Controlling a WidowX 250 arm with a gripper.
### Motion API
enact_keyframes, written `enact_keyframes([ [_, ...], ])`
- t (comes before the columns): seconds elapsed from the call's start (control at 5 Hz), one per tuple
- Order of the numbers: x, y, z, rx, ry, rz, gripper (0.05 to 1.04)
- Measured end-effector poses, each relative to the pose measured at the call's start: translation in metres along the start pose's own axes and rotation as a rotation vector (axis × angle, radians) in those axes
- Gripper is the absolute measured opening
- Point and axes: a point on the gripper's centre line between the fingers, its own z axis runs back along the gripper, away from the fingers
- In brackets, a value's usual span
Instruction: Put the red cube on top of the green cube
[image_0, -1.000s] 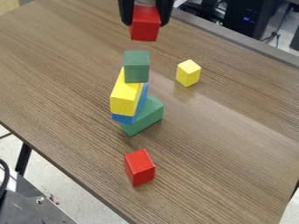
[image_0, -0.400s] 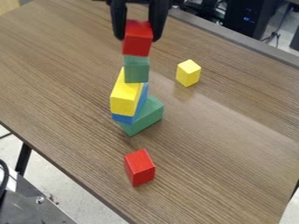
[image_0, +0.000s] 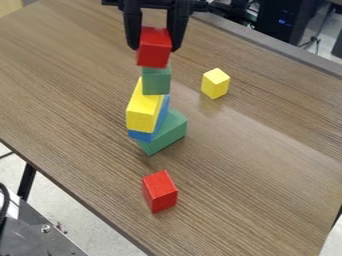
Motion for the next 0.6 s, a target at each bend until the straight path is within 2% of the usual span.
enact_keyframes([
  [0.2,0.0017,0.0002,0.0001,-0.003,-0.008,-0.002,0.651],
  [0.4,0.0034,-0.0040,0.0002,-0.030,-0.018,-0.022,0.926],
  [0.6,0.0053,-0.0051,0.0002,-0.034,-0.032,-0.020,1.004],
])
